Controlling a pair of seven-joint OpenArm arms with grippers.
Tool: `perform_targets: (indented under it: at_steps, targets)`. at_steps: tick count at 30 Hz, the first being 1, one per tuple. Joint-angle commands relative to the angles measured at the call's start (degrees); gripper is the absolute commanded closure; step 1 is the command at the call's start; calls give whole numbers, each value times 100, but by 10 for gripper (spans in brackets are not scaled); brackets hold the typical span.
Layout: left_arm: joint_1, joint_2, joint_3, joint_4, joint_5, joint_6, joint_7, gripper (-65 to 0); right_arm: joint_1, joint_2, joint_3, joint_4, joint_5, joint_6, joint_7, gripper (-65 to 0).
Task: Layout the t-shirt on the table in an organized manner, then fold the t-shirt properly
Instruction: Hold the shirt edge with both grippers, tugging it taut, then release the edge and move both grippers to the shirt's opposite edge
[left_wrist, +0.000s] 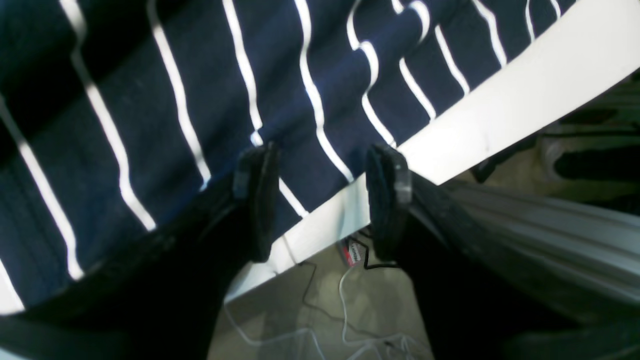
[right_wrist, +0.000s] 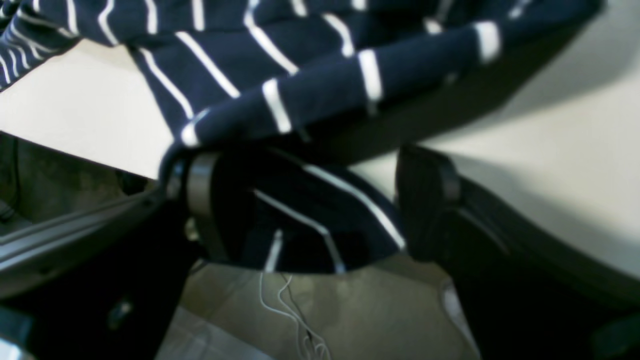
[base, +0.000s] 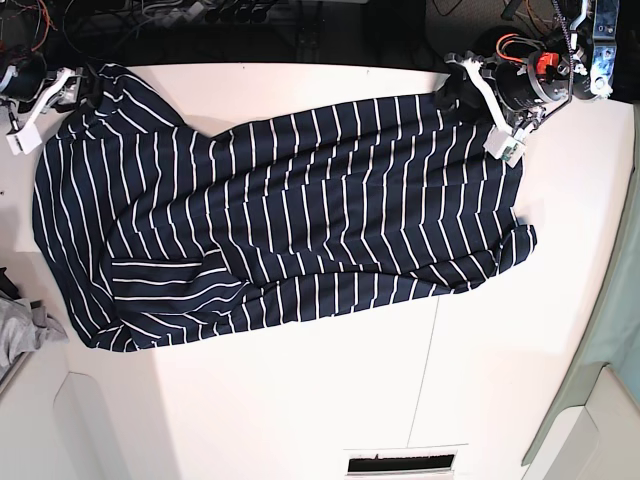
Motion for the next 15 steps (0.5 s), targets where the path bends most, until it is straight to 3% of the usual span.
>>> perform_targets:
  at_steps: [1,3,4,7,12,15]
  targets:
    - [-26,-61,-28,13,-61,-20,-72,-312,-17,72,-63,31,-68,13,-81,-443]
    - [-61,-61,-28,-107,-55,-20,-90,-312,-2,72,-92,37,-63,15,-72,-402]
    - [-101,-63,-28,-181,-35,-20,-90,-312,11,74,-92,44,-66,13,-55,-342]
    - [-245,-63,-28,-402,133,-20,-90,-312,26,76,-81,146,-63,13,-55,-13]
    - [-424,-68,-28,-619,221,-20,-81,-312,-15,94,175,702,103,26,-763,0]
    - [-422,-66,-28,-619,221,-20,-46,-312,-155,111,525,1246,267,94,-909,0]
